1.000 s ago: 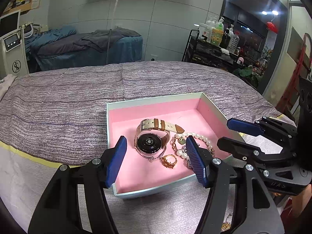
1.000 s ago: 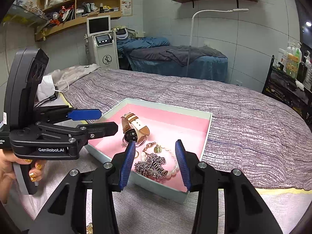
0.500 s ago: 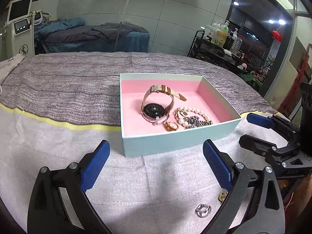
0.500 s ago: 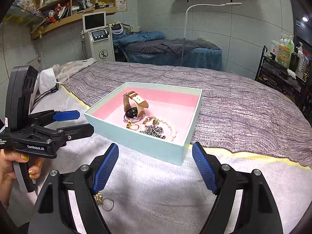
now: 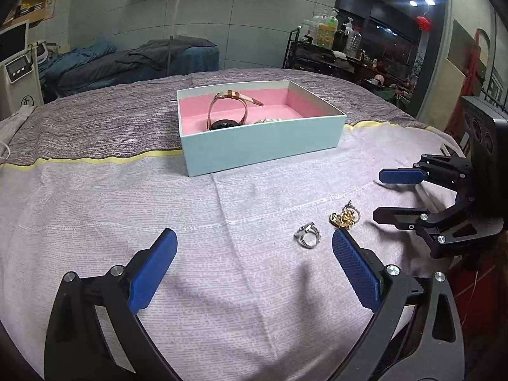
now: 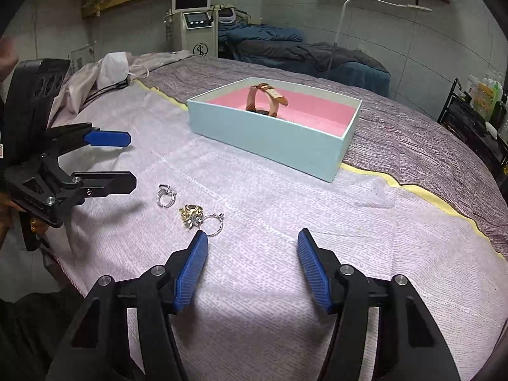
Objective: Organize jewelry
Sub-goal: 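Move both tools back toward the silver rings left on the cloth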
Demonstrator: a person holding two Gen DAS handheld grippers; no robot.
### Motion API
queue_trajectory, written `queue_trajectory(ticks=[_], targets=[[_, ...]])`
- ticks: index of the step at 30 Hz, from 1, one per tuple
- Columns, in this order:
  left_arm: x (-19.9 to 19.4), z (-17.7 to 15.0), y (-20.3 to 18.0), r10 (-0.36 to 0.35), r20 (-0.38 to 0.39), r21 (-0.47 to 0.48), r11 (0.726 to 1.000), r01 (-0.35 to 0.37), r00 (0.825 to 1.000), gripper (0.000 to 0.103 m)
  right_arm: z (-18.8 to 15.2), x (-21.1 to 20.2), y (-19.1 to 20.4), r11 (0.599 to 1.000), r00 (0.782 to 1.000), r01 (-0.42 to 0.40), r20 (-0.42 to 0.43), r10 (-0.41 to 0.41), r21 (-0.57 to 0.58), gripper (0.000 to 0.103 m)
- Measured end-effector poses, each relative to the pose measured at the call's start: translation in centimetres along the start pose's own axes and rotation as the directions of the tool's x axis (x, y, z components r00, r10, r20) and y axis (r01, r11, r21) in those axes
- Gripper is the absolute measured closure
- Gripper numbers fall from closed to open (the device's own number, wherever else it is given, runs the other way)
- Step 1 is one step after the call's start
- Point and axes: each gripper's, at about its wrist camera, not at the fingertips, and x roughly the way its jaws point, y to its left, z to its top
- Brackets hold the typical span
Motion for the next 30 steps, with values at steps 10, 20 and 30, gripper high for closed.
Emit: queue_trajectory(ticks=[10, 20, 30], targets=[[2.0, -0.9, -2.8, -0.031, -0.069, 0.097, 0.995, 0.038, 0.997, 0.045, 0.5, 1.5, 2.1, 0.993, 0.998, -0.068, -0.019, 0.067, -0.096, 0.063], [3.7, 0.6, -3.5, -0.046, -0.076, 0.113, 0.992, 0.054, 0.996, 0.058, 1.9, 2.8, 2.5, 0.986, 0.994, -0.107, -0.044, 0.102, -0.127, 0.077], [3.7, 0.7, -4.2, -0.034, -0.075, 0.118, 0.992, 0.043, 0.997, 0.074, 1.7, 2.6, 2.6, 0.990, 0.994, -0.109, -0.037, 0.106, -0.094, 0.084]])
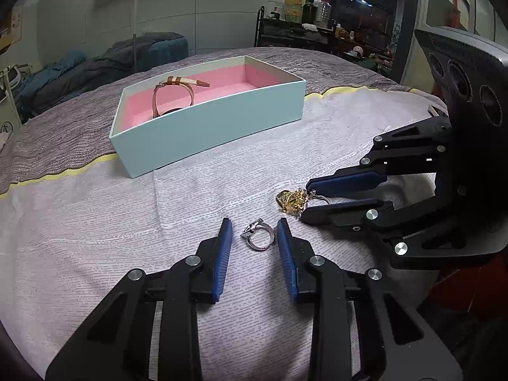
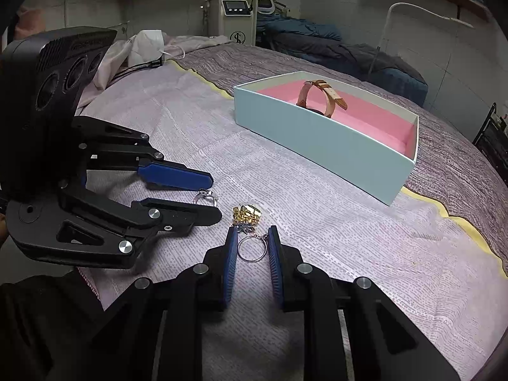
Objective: Organize jewelry
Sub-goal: 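Move both tools back toward the silver rings left on the cloth, then grasp a silver ring with the left tool while the right tool grasps another silver ring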
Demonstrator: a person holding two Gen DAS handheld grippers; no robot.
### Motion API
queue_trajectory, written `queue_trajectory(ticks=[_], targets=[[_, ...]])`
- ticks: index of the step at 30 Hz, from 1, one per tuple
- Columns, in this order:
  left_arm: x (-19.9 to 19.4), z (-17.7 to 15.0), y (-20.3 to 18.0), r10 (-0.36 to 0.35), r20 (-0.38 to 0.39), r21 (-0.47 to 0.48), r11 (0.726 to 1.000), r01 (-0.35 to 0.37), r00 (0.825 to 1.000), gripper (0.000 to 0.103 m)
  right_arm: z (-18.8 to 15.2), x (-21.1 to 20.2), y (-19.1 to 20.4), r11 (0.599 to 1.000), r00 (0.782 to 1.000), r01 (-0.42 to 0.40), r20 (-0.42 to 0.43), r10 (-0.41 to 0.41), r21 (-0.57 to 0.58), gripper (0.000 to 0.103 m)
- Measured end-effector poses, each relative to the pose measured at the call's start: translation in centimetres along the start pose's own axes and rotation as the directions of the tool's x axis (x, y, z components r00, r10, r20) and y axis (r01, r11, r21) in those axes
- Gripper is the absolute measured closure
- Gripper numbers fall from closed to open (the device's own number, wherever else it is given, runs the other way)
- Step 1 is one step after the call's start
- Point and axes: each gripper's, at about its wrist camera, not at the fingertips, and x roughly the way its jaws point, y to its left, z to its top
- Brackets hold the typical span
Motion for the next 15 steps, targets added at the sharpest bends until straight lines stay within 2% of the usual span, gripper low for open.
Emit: queue_trajectory(ticks=[8, 15], targets=[[-0.3, -0.3, -0.2, 0.001, 0.009, -0.023, 1.000, 0.000, 1.000, 0.081, -0.5, -0.6, -0.1, 0.998, 1.000, 0.023, 0.002, -0.023, 0.065, 0.084], [-0.7, -0.8, -0.3, -0.001, 0.023, -0.060, 0.998, 0.002, 1.000, 0.081, -1.1, -1.2, 0.2, 0.991, 0.998, 0.055, 0.015, -0.057, 0.124, 0.084]])
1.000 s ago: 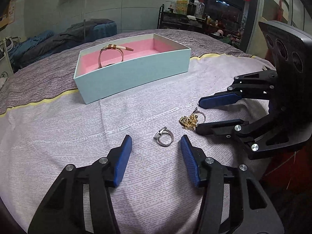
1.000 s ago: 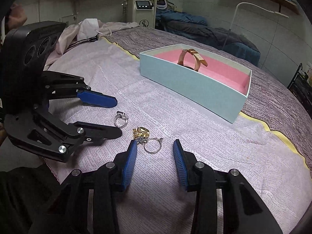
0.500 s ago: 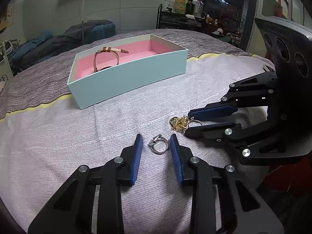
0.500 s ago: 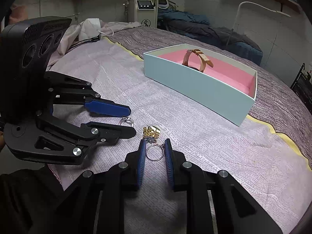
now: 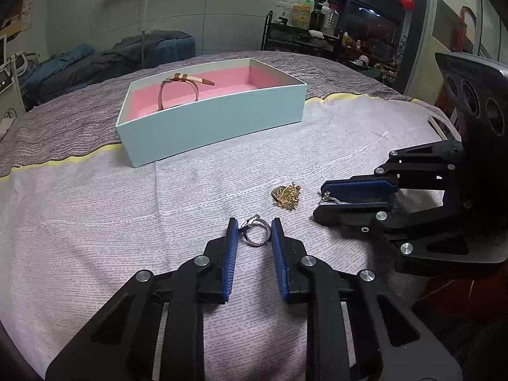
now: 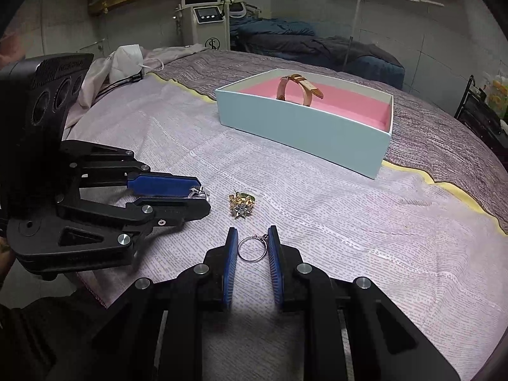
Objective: Organize jewelry
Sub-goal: 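Grasp a silver ring with the left tool while the right tool grasps another silver ring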
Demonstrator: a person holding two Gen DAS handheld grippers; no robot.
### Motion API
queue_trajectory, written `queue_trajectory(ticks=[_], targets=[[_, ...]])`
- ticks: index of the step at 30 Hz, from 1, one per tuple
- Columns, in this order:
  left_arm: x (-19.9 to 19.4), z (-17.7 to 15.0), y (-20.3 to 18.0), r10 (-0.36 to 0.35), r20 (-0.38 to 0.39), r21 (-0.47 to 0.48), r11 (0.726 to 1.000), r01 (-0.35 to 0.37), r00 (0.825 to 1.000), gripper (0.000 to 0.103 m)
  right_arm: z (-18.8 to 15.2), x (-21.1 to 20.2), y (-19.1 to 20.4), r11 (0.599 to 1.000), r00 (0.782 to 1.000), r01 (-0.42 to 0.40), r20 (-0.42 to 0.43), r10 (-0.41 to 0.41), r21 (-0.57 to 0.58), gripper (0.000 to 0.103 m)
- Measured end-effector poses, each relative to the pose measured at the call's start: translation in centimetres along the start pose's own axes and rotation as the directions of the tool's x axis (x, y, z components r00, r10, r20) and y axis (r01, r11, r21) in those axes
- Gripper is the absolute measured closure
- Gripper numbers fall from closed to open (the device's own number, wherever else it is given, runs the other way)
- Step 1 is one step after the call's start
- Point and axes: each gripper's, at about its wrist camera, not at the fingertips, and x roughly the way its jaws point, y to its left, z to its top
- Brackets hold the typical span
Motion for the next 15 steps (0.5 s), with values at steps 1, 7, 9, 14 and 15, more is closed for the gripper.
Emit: queue_trajectory(ticks=[1, 7, 9, 14, 15], targets=[[-0.1, -0.1, 0.0, 0.000, 0.001, -0.005, 1.000, 0.000, 1.000, 0.081, -0.1, -0.1, 0.0, 1.000, 1.000, 0.003, 0.002, -0.003, 0.009, 0.084], [-1.1, -0.5, -0.1, 0.019, 0.022, -0.038, 0.999, -0.019, 1.000, 0.081, -0.8, -1.1, 0.0, 0.998, 0.999, 0.027, 0.023, -0.028, 0.062, 0.085], [-1.6, -0.6, -0.1, 0.023, 0.036, -0.059, 0.998, -0.021, 0.999, 0.081, -0.9, -1.3, 0.0, 0.997, 0.999, 0.036, 0.032, -0.038, 0.074, 0.085], [-2.6, -0.3, 0.2, 0.055, 0.071, -0.104, 0.993, -0.047, 0.996, 0.081, -1.0, -1.8, -0.3, 0.991, 0.997, 0.039, 0.061, -0.047, 0.128, 0.085], [-2.8, -0.1, 0.3, 0.058, 0.079, -0.114, 0.992, -0.049, 0.995, 0.081, -0.9, -2.0, -0.4, 0.989, 0.996, 0.039, 0.069, -0.050, 0.140, 0.085]])
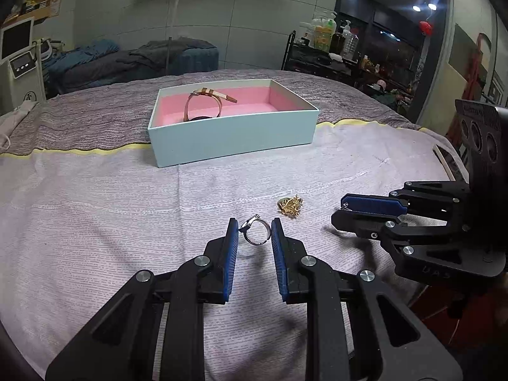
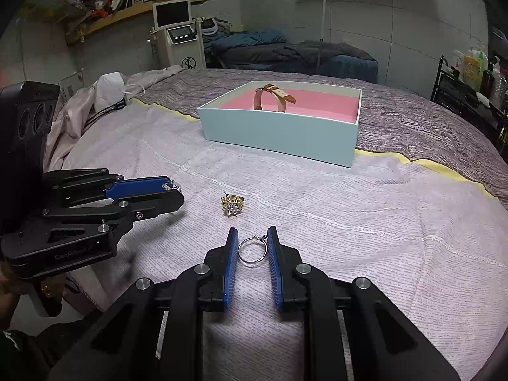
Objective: Organize jewelry
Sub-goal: 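Grasp a silver ring with the left tool while the right tool grasps another silver ring, then carry the silver rings into the pink box and open both tools there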
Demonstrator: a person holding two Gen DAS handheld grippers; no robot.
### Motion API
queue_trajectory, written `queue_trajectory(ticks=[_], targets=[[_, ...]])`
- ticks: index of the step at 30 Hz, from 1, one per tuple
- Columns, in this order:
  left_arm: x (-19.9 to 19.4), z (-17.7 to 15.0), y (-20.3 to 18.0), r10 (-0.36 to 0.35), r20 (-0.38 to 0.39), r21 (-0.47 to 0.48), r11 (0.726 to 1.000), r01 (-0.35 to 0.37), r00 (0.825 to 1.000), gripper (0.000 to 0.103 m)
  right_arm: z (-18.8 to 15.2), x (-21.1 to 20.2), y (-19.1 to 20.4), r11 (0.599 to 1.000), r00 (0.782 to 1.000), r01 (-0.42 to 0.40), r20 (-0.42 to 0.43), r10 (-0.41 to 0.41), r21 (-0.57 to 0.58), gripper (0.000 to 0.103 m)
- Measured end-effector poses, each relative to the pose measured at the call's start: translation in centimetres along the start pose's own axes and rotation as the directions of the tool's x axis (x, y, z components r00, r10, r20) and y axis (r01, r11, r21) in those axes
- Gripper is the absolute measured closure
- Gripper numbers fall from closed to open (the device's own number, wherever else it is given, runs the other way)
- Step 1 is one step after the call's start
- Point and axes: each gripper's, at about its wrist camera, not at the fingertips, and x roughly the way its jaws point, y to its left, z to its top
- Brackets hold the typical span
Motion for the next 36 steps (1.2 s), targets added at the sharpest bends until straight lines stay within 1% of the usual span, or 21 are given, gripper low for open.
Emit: queue_trajectory(ticks=[3, 8, 14, 18, 20, 23, 27, 33, 36], targets=[[-0.5, 0.8, 0.4, 0.002, 0.025, -0.017, 1.000, -0.002, 1.000, 0.081, 0.6, -0.4, -0.3, 1.000, 1.000, 0.005, 0.028, -0.006, 0.023, 0.085], [-1.0, 2.7, 0.9, 0.014, 0.068, -0.016, 1.000, -0.013, 0.998, 0.081, 2.1, -0.8, -0.9, 0.999, 0.998, 0.000, 0.069, -0.003, 0.046, 0.085], [-0.6, 5.5, 2.0, 0.010, 0.101, -0.040, 0.999, -0.006, 0.995, 0.081, 4.4, -0.9, -1.2, 0.999, 0.993, 0.005, 0.115, -0.010, 0.047, 0.085], [0.1, 7.4, 2.8, 0.007, 0.115, -0.062, 0.998, 0.000, 0.993, 0.081, 6.1, -0.8, -1.8, 0.997, 0.991, 0.018, 0.133, -0.028, 0.069, 0.085], [0.7, 8.3, 3.2, -0.001, 0.112, -0.072, 0.997, 0.010, 0.994, 0.081, 6.9, -0.5, -2.3, 0.996, 0.989, 0.023, 0.141, -0.035, 0.088, 0.085], [1.6, 9.4, 3.8, 0.012, 0.106, -0.088, 0.996, -0.003, 0.994, 0.081, 8.1, 0.1, -2.9, 0.994, 0.988, 0.036, 0.147, -0.050, 0.099, 0.085], [2.4, 10.6, 4.7, 0.014, 0.114, -0.120, 0.993, 0.000, 0.993, 0.081, 9.3, 0.8, -3.8, 0.991, 0.987, 0.042, 0.150, -0.061, 0.125, 0.085], [3.9, 11.9, 5.6, 0.023, 0.094, -0.124, 0.992, -0.011, 0.995, 0.081, 10.1, 2.4, -4.9, 0.988, 0.988, 0.061, 0.135, -0.080, 0.142, 0.085], [4.6, 12.0, 5.7, 0.011, 0.077, -0.131, 0.991, -0.001, 0.997, 0.081, 10.4, 3.3, -4.9, 0.988, 0.989, 0.062, 0.122, -0.079, 0.139, 0.085]])
